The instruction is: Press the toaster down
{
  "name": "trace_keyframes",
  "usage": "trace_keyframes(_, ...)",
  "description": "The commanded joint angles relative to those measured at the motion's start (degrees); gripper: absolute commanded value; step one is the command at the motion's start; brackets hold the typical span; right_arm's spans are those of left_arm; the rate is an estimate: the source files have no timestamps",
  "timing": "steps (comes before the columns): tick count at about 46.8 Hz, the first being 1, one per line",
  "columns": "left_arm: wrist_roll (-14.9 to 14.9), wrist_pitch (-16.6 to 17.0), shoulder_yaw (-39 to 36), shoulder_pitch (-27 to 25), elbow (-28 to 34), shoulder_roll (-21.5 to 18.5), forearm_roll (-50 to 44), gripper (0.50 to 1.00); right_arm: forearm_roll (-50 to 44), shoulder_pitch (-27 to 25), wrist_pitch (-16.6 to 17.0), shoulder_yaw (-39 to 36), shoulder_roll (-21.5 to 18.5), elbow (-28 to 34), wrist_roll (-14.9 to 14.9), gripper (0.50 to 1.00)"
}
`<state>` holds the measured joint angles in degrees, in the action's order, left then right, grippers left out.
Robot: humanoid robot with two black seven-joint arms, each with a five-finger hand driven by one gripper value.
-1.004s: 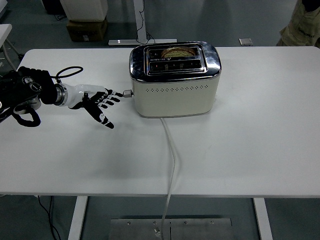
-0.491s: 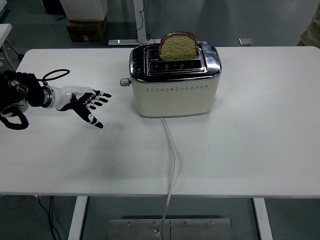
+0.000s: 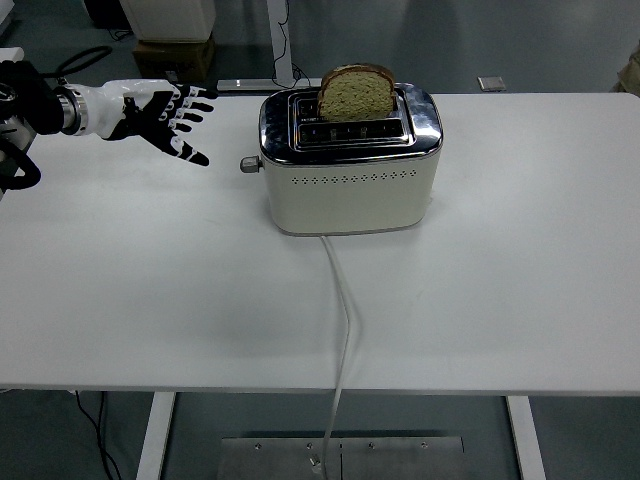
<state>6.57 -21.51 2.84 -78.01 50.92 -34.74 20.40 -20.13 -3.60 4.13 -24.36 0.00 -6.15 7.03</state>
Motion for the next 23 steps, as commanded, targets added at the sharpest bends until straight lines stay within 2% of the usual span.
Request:
trace_keyframes(1, -0.1, -0.1, 2.5, -1.0, -2.6, 2.2, -0.6, 1.000, 0.0, 0.0, 0.0, 0.0, 0.0, 0.0, 0.0, 1.000)
trace_keyframes(11, -0.8, 0.0, 13.2, -1.3, -13.2, 8.1, -1.2, 1.000, 0.0, 0.0, 0.0, 0.0, 0.0, 0.0, 0.0, 1.000)
trace_keyframes(17, -2.7, 0.1, 18.5, -1.1, -15.3, 10.4, -2.5, 1.000, 0.0, 0.0, 0.0, 0.0, 0.0, 0.0, 0.0, 1.000)
trace_keyframes(23, -3.0, 0.2, 20.7, -0.6, -15.8, 10.9, -10.8, 1.000, 0.0, 0.0, 0.0, 0.0, 0.0, 0.0, 0.0, 1.000)
